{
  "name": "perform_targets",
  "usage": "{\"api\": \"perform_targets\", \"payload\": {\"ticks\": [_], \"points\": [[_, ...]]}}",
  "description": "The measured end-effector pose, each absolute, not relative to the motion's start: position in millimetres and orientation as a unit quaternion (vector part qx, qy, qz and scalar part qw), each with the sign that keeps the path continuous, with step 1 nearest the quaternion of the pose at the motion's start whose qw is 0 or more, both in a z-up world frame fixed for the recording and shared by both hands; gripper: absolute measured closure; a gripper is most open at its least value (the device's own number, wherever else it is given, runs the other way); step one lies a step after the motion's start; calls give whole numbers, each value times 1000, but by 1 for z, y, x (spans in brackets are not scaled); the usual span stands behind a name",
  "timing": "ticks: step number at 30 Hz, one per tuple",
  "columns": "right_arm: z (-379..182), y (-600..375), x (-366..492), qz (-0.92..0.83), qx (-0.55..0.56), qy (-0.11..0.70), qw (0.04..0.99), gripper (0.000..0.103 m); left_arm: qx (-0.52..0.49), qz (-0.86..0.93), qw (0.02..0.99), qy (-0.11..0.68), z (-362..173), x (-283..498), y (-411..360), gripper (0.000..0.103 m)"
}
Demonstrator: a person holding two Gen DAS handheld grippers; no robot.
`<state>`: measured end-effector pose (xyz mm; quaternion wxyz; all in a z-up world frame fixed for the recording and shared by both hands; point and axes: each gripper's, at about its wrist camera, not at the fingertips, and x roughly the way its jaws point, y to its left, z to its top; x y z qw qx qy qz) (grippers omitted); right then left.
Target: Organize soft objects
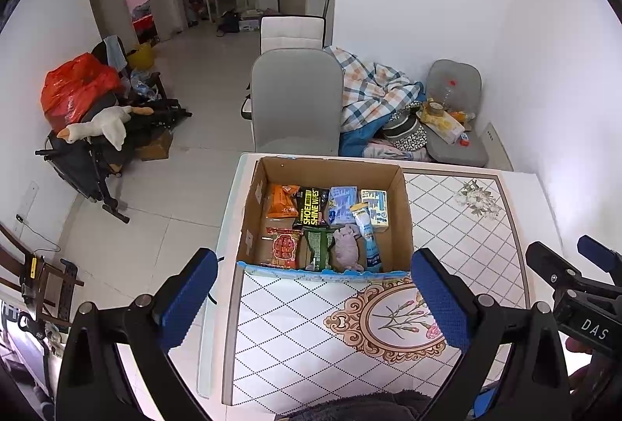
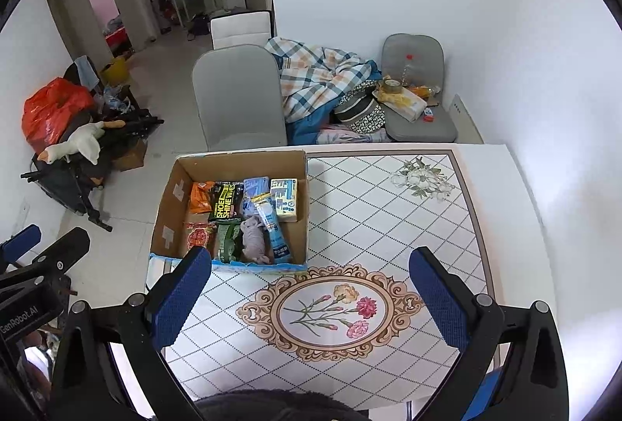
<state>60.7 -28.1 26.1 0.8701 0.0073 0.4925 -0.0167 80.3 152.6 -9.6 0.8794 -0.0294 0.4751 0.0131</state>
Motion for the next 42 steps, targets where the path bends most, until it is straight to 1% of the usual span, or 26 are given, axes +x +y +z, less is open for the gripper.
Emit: {"api": "perform_targets", "payload": {"ticks": [11,42], "points": [[31,-26,59,-17,3,487,873,0,-27,16,882,471,-4,82,151,1],[35,-27,61,-21,3,480,877,0,-22,14,878,478,-14,83,148,1]]}}
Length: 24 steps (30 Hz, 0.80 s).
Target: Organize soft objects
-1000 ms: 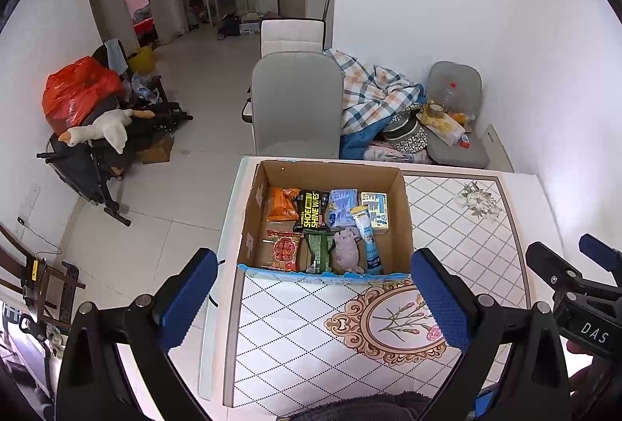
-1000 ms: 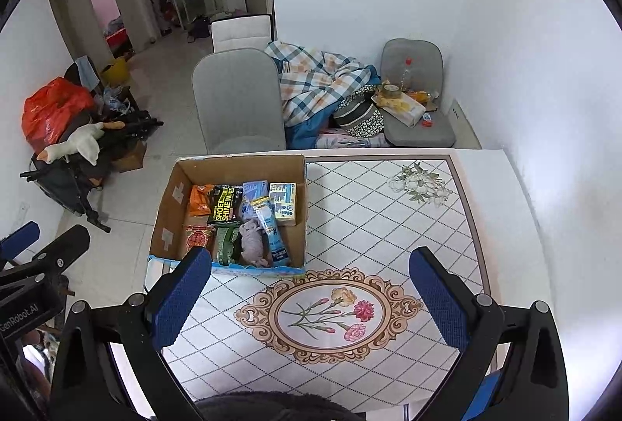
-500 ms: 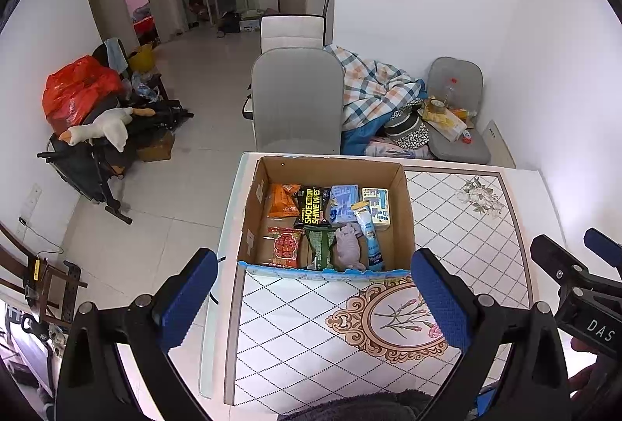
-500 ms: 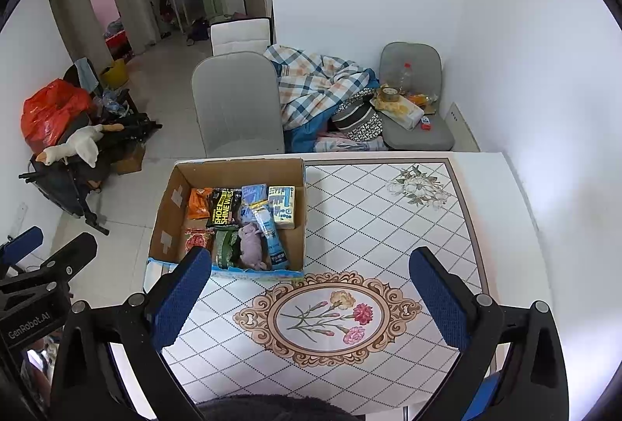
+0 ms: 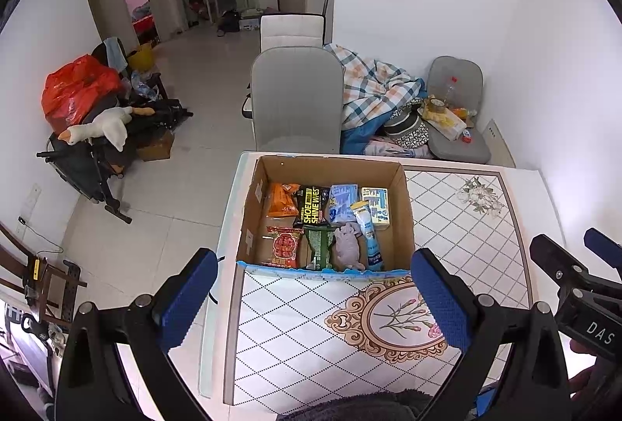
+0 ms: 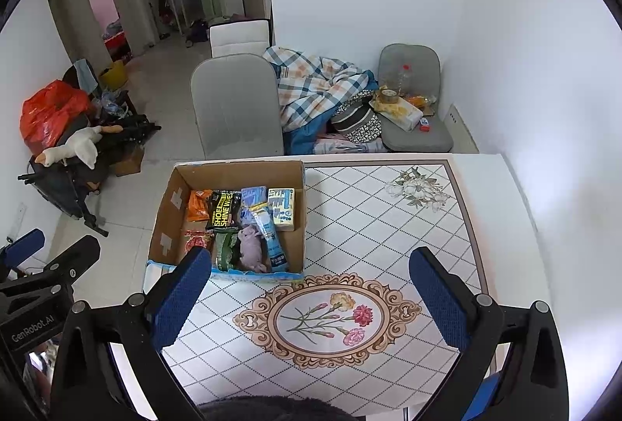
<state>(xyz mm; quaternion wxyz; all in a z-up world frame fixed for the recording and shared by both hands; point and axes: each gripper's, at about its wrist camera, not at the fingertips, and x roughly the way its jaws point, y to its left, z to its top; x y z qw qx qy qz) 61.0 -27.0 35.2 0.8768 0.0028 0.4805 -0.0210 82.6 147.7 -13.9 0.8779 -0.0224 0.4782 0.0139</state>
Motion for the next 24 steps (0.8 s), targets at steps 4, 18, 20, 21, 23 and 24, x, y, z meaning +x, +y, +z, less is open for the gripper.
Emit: {"api": "perform_targets", "payload": {"ticks": [4,18,20,21,23,24], "points": [[35,-27,60,-20,2,482,876,0,-21,11,876,481,-13,83,147,1],[32,-27,60,-26,3,482,876,0,-21,3,875,484,-14,88,145,1],[32,-26,60,-29,5,481,876,0,-21,1,874,485,-15,89,145,1],[31,-26,60,-29,6,481,876,0,-20,2,875,485,-16,89,144,1],[31,-26,60,-30,5,481,876,0,-17,3,876,481,-15,90,145,1],[31,-27,60,-30,5,481,876,0,-17,3,877,480,-15,90,145,1]]}}
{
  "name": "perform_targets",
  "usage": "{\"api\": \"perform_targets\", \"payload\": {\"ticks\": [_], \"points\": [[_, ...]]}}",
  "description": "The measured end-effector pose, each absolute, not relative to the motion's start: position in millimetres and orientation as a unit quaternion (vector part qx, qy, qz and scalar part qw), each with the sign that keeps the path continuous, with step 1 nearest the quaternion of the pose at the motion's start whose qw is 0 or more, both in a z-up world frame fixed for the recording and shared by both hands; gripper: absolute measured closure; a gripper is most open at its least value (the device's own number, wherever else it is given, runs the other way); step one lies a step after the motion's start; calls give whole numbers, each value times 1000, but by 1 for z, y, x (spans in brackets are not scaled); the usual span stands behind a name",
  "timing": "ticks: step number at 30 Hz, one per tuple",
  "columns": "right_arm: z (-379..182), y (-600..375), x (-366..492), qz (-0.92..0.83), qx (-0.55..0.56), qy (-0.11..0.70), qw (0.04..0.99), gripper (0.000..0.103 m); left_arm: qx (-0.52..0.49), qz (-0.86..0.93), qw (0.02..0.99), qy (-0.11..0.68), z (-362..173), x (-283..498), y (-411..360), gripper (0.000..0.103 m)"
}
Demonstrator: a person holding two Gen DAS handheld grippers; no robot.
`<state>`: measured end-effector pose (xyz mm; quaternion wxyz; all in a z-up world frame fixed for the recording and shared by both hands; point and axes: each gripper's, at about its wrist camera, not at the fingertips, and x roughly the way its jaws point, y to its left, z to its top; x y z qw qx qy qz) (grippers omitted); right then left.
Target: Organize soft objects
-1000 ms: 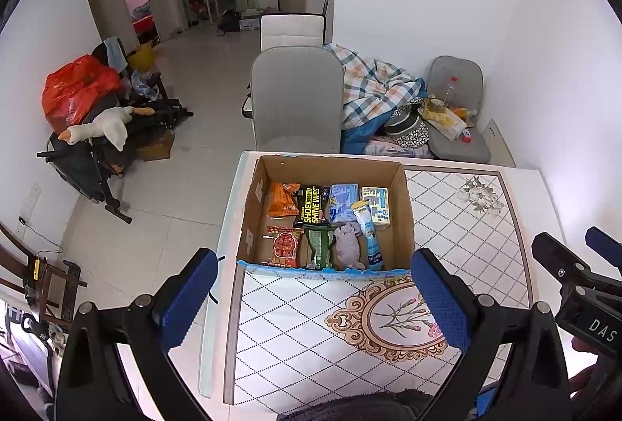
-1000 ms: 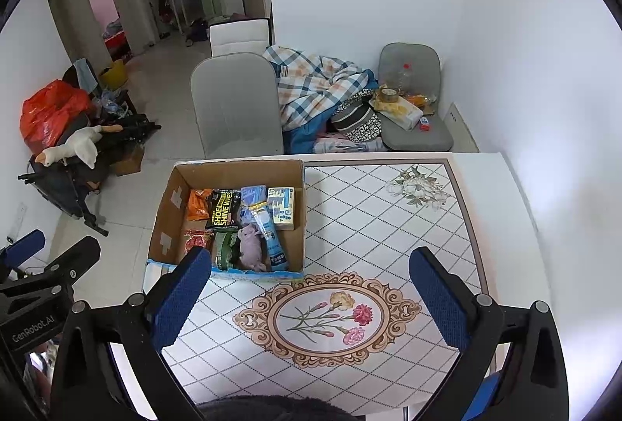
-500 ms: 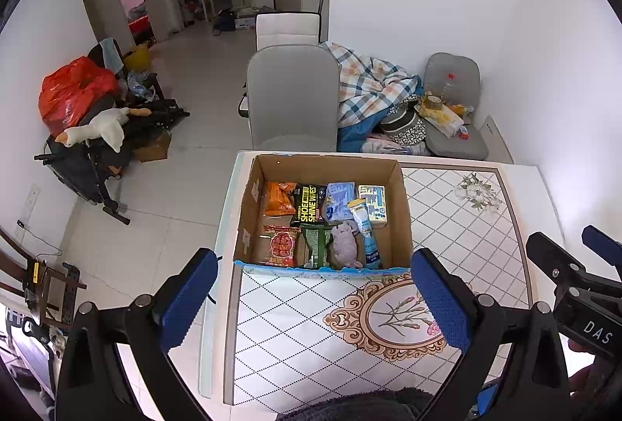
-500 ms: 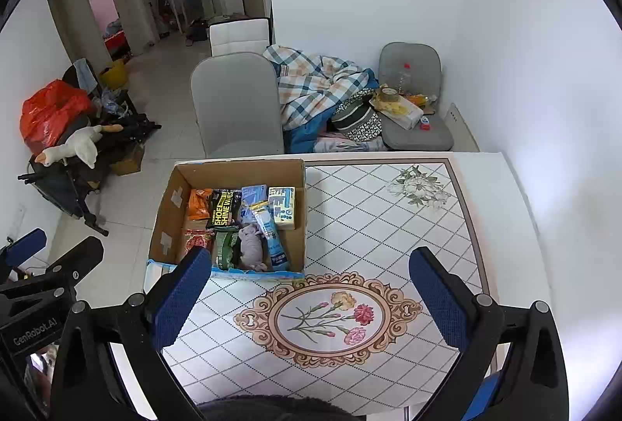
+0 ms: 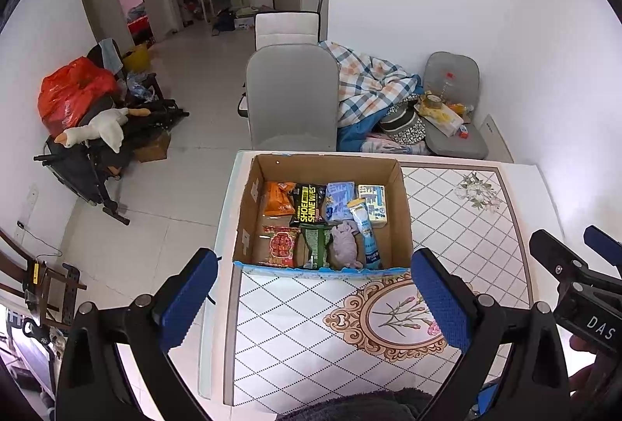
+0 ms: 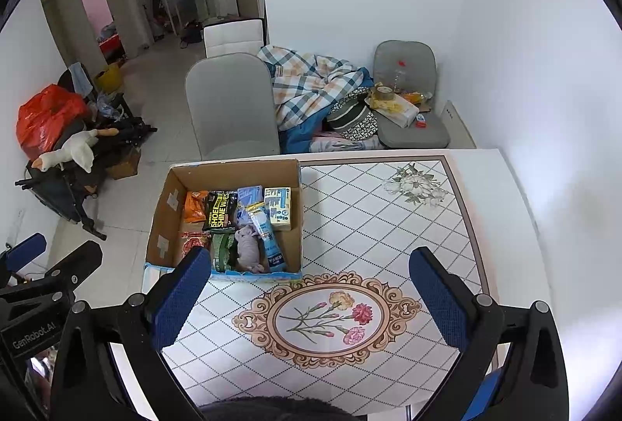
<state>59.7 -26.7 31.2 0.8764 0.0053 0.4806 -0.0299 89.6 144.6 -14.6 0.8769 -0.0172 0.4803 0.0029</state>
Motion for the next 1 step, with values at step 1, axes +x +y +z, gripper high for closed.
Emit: {"api": "perform_targets", "payload": {"ticks": [1], "points": [[31,-27,60,-31,6,481,876,0,-17,0,877,480,-15,90,145,1]]}}
